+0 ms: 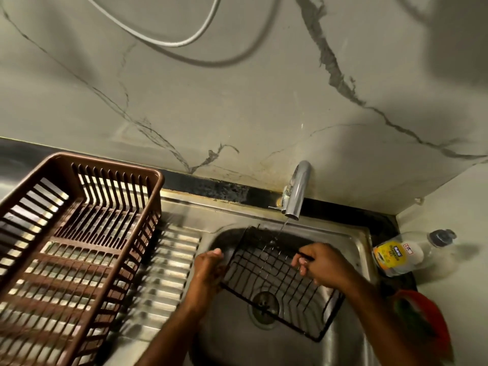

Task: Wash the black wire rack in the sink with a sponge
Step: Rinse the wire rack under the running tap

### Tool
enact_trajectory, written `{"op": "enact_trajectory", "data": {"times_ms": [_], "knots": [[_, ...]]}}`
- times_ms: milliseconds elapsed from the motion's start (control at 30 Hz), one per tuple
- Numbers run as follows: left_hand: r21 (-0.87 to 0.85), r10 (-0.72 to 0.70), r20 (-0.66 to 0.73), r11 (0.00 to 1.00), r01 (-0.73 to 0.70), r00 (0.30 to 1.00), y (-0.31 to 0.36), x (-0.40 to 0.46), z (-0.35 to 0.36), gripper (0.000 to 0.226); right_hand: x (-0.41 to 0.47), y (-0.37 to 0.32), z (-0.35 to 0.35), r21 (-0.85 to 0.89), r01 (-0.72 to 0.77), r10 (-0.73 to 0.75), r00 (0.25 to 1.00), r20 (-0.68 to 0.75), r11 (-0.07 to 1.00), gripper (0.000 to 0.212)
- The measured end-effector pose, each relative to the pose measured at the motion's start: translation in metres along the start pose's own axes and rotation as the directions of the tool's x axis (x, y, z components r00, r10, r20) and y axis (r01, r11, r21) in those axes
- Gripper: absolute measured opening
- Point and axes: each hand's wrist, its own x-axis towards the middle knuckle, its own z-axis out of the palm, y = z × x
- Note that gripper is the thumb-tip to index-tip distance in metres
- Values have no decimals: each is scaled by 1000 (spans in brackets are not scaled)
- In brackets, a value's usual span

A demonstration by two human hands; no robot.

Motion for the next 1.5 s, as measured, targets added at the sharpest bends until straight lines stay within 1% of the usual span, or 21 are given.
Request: {"op": "enact_trajectory", "data": {"times_ms": [67,167,233,333,400,467,500,533,567,600,633,733,833,933,1033,1133,1200,1233,1300,1400,1500], "knots": [[183,-38,139,983,12,990,9,5,-2,98,9,-3,-11,-117,59,-50,995,85,991,25],[359,-93,194,933,17,977,20,18,7,118,20,-15,-29,-153,109,-73,972,225,982,24],[412,-130,241,911,20,962,23,25,12,109,28,-18,-41,-117,134,-91,944,316,984,25],[366,-179,278,928,68,944,23,32,20,78,39,-14,-39,-35,122,-97,907,410,992,25],[334,-194,230,936,110,954,19,34,25,63,49,-11,-33,-97,109,-73,943,324,989,18],[316,-200,179,939,136,963,15,35,30,51,50,-10,-24,-394,130,-115,991,63,910,28],[313,-209,162,938,151,964,12,36,32,49,46,-12,-16,-498,103,-180,978,-110,861,38],[305,-215,150,938,161,965,8,38,34,48,36,-16,-9,-508,95,-265,925,-274,856,40],[296,-218,139,940,170,966,4,40,35,49,25,-20,1,-450,144,-340,854,-393,882,32],[288,-221,127,941,177,967,1,41,37,51,14,-24,11,-366,216,-371,820,-435,905,23],[286,-227,111,940,187,968,-1,42,39,53,6,-31,22,-298,266,-372,839,-396,917,20],[261,-239,110,944,204,965,-2,40,48,52,10,-52,55,-244,270,-305,945,-115,931,27],[258,-240,123,945,202,963,-1,32,57,46,37,-65,62,-174,250,-259,965,-32,953,34],[257,-219,95,948,188,971,-2,31,55,54,50,-61,58,-32,203,-202,979,24,979,43],[244,-177,31,956,164,984,-1,40,44,57,50,-34,50,-40,113,-116,991,-71,993,39],[221,-150,-9,964,148,989,-2,44,33,64,46,-2,28,-92,-122,98,968,-229,988,26],[247,-145,-12,958,144,989,-4,44,31,67,40,-1,19,-236,-241,175,947,-270,941,17],[254,-148,-13,956,147,989,-5,43,32,68,37,-8,20,-332,-260,175,948,-266,907,14],[251,-161,5,956,154,987,-9,38,40,68,37,-31,32,-425,-182,87,969,-233,887,13],[259,-171,60,954,150,983,-14,32,54,67,45,-67,59,-406,24,-72,992,-105,913,10],[226,-185,58,960,167,981,-8,32,57,76,54,-82,68,-369,183,-233,968,-95,911,21]]}}
